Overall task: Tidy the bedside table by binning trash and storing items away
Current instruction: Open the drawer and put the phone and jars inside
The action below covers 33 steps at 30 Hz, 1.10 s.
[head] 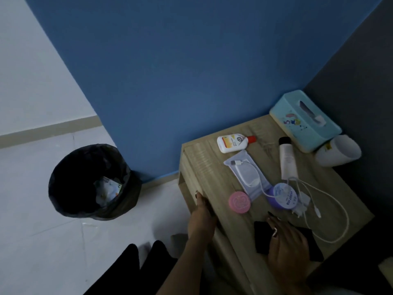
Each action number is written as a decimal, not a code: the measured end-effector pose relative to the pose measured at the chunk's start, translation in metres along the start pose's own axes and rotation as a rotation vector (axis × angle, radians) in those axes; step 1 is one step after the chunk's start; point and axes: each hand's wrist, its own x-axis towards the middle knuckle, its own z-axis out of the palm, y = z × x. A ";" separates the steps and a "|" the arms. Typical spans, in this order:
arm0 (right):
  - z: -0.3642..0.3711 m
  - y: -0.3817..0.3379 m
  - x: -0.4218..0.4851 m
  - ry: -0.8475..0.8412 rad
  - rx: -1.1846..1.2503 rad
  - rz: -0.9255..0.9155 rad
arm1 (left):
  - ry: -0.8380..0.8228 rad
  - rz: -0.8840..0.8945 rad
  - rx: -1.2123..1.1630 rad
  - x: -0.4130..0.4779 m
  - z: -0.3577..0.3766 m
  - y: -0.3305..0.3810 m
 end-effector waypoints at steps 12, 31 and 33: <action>-0.011 -0.011 0.025 -0.343 -0.139 0.067 | 0.128 0.171 -0.084 -0.034 -0.046 -0.038; -0.041 -0.035 0.040 -0.532 -0.015 0.273 | 0.172 0.194 0.137 -0.069 -0.086 -0.088; -0.041 -0.035 0.040 -0.535 -0.009 0.283 | 0.188 0.174 0.154 -0.071 -0.086 -0.091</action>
